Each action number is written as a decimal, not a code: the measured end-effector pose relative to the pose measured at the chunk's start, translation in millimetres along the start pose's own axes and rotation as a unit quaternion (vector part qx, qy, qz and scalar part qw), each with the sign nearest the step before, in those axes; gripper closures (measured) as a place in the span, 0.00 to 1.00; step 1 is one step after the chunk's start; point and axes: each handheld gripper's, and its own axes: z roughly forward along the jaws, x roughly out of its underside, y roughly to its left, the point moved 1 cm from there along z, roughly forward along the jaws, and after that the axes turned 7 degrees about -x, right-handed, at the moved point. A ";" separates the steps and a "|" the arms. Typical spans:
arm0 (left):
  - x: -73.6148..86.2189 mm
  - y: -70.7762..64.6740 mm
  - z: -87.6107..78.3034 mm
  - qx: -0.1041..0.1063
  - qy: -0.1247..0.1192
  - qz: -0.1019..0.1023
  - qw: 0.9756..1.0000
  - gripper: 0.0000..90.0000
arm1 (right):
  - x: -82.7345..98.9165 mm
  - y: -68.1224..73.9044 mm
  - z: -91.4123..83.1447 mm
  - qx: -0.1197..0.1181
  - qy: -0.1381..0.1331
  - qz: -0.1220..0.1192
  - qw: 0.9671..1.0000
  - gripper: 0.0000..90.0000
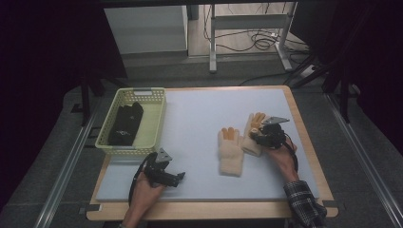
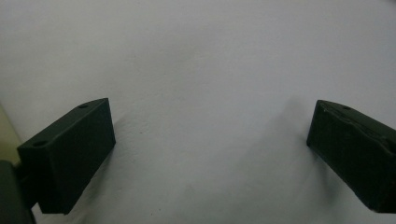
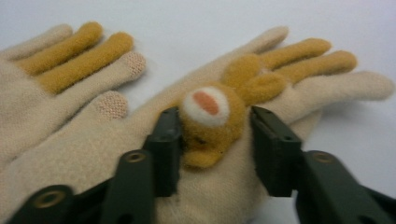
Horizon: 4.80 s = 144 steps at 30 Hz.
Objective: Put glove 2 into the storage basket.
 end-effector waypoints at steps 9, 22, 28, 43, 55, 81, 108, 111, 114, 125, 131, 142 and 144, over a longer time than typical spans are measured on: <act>0.0 0.0 0.1 0.000 0.000 0.000 1.000 0.01 | -8.8 3.0 -23.1 -0.012 -0.018 0.012 1.000 0.91; 0.0 0.0 0.0 0.000 0.000 0.000 1.000 0.01 | -4.3 -0.2 9.9 -0.013 -0.006 -0.004 1.000 0.63; 0.0 0.0 0.0 0.000 0.000 0.000 1.000 0.01 | -7.9 0.3 -4.7 -0.016 -0.012 0.013 1.000 0.70; 0.0 0.1 0.0 0.000 0.001 0.001 1.000 0.01 | -36.9 38.4 -74.0 -0.081 -0.055 -0.014 0.995 0.70; 0.0 0.0 0.0 0.000 0.000 0.000 1.000 0.01 | -42.9 92.9 -50.3 -0.157 -0.015 -0.075 0.985 0.70; 0.0 0.1 0.0 0.000 0.000 0.001 1.000 0.01 | 12.8 56.3 -42.1 -0.113 0.014 -0.012 0.993 0.94; 0.1 0.0 -0.1 0.000 0.000 0.001 1.000 0.01 | 7.8 136.9 6.7 -0.197 0.033 -0.064 0.978 0.93; 0.1 0.0 -0.1 0.000 0.000 0.001 1.000 0.01 | 7.6 137.4 5.3 -0.195 0.035 -0.066 0.978 0.89; 0.1 0.0 0.0 -0.001 0.000 0.001 1.000 0.01 | 8.5 135.5 -0.9 -0.187 0.033 -0.072 0.979 0.85; 0.0 -0.2 0.0 -0.001 0.000 0.002 1.000 0.01 | 8.7 111.1 -29.4 -0.153 0.011 -0.057 0.986 0.70; -0.1 -0.3 0.0 -0.002 0.001 0.001 1.000 0.01 | 16.0 91.5 -46.5 -0.128 0.001 -0.041 0.991 0.60; -0.2 -0.1 0.2 -0.001 0.002 0.001 1.000 0.01 | 47.4 53.4 -66.3 -0.071 -0.003 -0.002 0.997 0.39; -0.2 -0.1 0.2 -0.001 0.002 0.001 1.000 0.01 | 50.4 50.9 -67.1 -0.066 -0.003 0.001 0.998 0.37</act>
